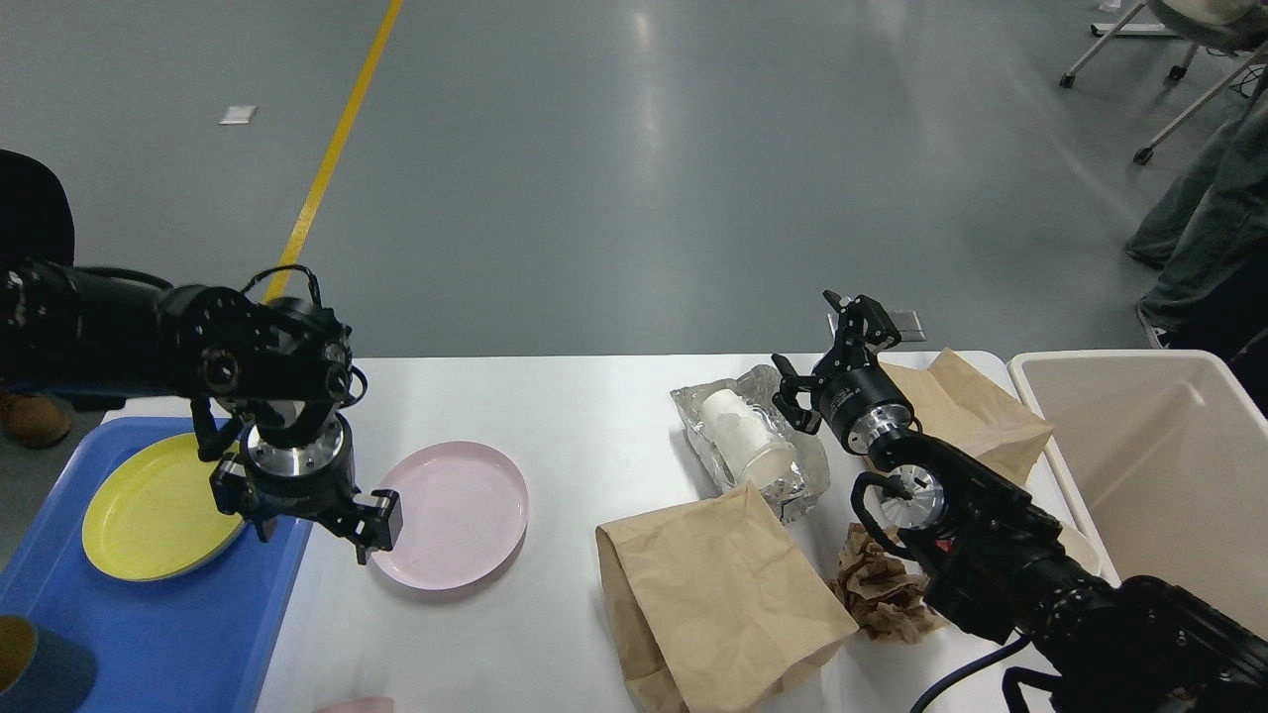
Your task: Tidy desktop
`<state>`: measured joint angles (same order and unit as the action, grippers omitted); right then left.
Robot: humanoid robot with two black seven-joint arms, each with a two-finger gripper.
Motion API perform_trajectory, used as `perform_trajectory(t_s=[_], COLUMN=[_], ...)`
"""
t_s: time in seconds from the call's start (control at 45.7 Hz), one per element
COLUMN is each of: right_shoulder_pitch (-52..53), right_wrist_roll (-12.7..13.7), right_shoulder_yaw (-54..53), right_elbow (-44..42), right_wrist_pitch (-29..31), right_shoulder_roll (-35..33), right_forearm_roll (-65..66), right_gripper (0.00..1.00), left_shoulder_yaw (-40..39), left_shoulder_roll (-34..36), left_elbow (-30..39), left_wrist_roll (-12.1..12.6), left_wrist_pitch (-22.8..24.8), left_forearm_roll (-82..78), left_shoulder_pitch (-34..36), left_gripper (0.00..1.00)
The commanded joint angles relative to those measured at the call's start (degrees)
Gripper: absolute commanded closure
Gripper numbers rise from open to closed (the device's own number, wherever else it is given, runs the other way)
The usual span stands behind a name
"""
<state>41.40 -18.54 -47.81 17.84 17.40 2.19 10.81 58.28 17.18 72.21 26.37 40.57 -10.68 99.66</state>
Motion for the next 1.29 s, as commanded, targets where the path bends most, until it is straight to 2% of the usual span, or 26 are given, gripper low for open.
perform_trajectory(t_s=[0.0, 0.109, 0.307, 0.569, 0.657, 1.27], right_shoulder_pitch=[0.0, 0.0, 0.0, 0.0, 0.0, 0.0], right_wrist_roll=[0.0, 0.0, 0.0, 0.0, 0.0, 0.0], right_shoulder_yaw=[0.0, 0.0, 0.0, 0.0, 0.0, 0.0], right_elbow=[0.0, 0.0, 0.0, 0.0, 0.0, 0.0], right_wrist_pitch=[0.0, 0.0, 0.0, 0.0, 0.0, 0.0], right_shoulder_roll=[0.0, 0.0, 0.0, 0.0, 0.0, 0.0], right_forearm_roll=[0.0, 0.0, 0.0, 0.0, 0.0, 0.0], right_gripper=[0.0, 0.0, 0.0, 0.0, 0.0, 0.0], left_shoulder_yaw=[0.6, 3.7, 10.4, 15.3, 16.0, 16.5], left_shoulder_roll=[2.2, 2.9, 2.8, 2.4, 2.3, 2.5], left_elbow=[0.1, 0.1, 0.5, 1.0, 1.1, 1.7], left_wrist_roll=[-3.3, -7.0, -17.0, -25.0, -25.6, -25.6], left_wrist_pitch=[5.2, 8.0, 11.5, 13.7, 13.8, 14.4], left_forearm_roll=[0.8, 2.0, 2.9, 2.9, 2.9, 3.0], left_shoulder_pitch=[6.0, 11.4, 19.5, 25.5, 26.5, 27.1], left_gripper=[0.07, 0.07, 0.07, 0.07, 0.07, 0.07])
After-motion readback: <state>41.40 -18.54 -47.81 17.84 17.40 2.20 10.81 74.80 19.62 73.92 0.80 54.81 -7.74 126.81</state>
